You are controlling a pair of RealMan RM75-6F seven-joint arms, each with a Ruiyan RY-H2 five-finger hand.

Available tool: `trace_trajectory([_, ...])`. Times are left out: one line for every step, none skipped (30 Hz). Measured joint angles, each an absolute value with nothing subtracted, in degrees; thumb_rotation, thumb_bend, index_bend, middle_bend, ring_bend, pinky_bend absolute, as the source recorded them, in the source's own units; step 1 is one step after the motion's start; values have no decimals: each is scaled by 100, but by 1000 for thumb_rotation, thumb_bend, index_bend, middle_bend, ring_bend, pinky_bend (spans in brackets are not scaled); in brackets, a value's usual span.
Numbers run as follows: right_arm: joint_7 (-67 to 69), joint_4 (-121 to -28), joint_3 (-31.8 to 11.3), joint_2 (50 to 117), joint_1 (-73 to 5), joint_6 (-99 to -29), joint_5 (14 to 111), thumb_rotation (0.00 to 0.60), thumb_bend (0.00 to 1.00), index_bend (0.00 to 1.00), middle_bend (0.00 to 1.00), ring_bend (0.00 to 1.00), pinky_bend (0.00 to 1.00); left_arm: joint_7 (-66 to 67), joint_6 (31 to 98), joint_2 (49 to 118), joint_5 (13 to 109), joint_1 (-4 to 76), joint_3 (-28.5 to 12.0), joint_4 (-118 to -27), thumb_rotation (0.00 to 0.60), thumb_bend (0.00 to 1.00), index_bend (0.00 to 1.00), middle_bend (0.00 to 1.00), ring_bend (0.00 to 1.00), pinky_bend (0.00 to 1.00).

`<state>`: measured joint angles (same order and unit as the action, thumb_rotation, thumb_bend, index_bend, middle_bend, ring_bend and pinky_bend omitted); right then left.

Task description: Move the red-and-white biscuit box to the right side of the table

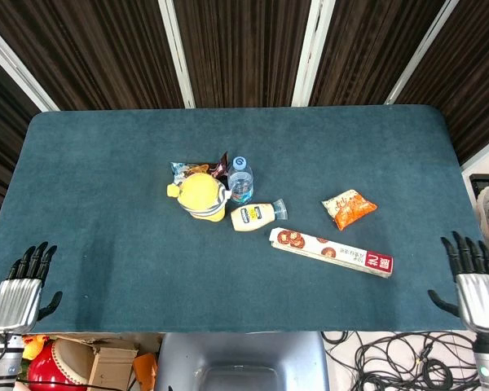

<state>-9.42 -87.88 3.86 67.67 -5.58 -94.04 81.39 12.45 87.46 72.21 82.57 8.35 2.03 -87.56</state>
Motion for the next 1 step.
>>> trace_trajectory([-945, -8807, 364, 6759, -542, -9393, 8114, 600, 83, 0, 0, 0, 0, 1184, 8777, 7227, 8333, 821, 203, -8737, 600, 311, 0, 43, 33, 178])
